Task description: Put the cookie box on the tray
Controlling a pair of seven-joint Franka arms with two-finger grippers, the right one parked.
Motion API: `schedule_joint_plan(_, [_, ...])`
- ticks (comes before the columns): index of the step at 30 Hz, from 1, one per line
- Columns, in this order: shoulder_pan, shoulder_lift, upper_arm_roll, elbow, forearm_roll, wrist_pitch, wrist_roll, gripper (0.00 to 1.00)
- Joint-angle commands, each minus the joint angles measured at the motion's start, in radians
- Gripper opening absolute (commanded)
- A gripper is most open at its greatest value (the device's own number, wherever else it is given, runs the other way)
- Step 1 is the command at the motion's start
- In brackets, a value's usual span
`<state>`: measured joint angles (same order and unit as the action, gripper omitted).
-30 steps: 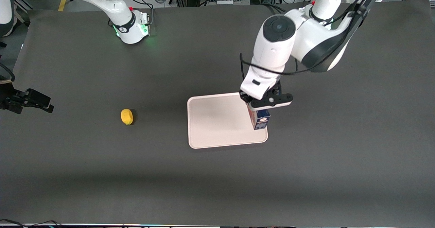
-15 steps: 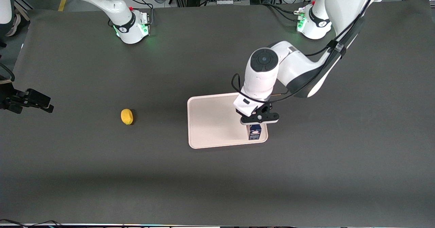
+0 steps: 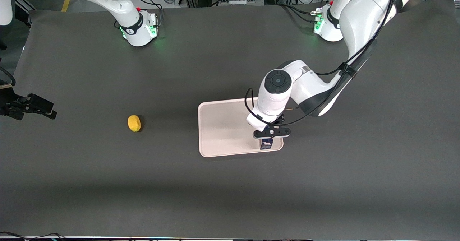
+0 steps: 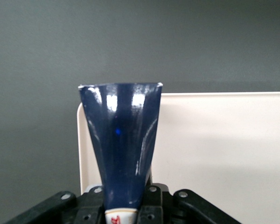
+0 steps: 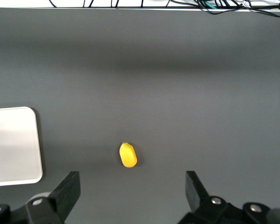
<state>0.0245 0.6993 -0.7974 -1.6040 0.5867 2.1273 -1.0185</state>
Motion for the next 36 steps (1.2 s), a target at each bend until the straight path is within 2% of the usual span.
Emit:
schedule_joint_plan(1, [0.000, -0.001, 0.015, -0.045, 0.033, 0.042, -0.032, 0.16])
schedule_joint_plan(18, [0.003, 0.009, 0.035, -0.108, 0.035, 0.057, -0.068, 0.16])
schedule_joint_plan(24, [0.005, 0.012, 0.040, -0.119, 0.036, 0.072, -0.069, 0.19])
schedule_joint_plan(27, [0.005, 0.012, 0.046, -0.131, 0.035, 0.102, -0.074, 0.27])
schedule_joint_plan(31, [0.003, 0.016, 0.053, -0.131, 0.035, 0.115, -0.077, 0.55])
schedule_joint_plan(34, [0.003, 0.017, 0.053, -0.131, 0.035, 0.115, -0.077, 0.67])
schedule_joint_plan(36, [0.003, 0.017, 0.053, -0.131, 0.035, 0.115, -0.077, 0.81])
